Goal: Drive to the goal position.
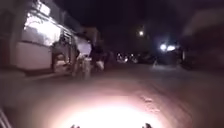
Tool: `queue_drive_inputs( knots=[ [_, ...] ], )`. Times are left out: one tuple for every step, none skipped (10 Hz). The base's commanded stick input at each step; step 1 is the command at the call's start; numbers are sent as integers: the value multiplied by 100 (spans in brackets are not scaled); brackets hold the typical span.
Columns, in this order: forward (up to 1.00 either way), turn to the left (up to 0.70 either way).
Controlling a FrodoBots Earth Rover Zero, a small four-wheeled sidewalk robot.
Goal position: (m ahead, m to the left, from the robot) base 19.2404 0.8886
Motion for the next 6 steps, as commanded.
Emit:
queue_drive_inputs(
  knots=[
    [85, 0],
    [85, 0],
    [85, -2],
    [85, -28],
    [85, -17],
    [85, 0]
  ],
)
